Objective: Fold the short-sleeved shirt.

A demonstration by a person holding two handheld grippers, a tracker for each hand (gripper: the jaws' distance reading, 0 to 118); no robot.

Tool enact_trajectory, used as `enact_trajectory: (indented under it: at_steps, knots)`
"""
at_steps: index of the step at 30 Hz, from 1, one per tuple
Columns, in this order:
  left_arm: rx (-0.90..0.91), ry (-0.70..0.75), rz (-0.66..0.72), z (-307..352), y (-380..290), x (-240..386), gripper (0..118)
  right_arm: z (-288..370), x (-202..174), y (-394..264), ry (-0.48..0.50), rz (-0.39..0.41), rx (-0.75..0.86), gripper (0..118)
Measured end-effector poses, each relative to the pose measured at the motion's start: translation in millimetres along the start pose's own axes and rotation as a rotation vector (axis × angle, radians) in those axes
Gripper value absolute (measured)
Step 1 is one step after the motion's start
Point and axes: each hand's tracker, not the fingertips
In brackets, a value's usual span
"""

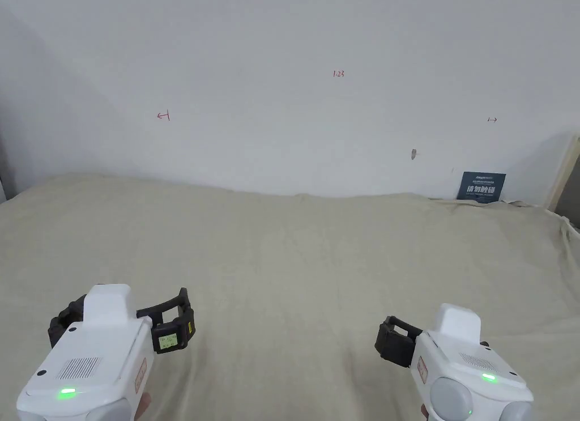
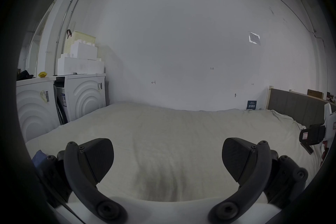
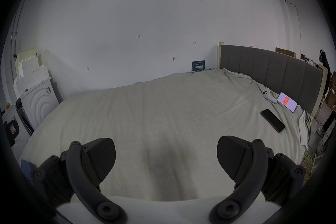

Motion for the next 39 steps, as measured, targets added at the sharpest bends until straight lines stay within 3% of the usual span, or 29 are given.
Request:
enact_trajectory:
  at_steps: [39]
  knots:
    - [-0.051, -0.047, -0.003, -4.3, 2.8, 4.6, 118, -8.4, -0.3, 1.6, 0.017, 0.044, -0.040, 113]
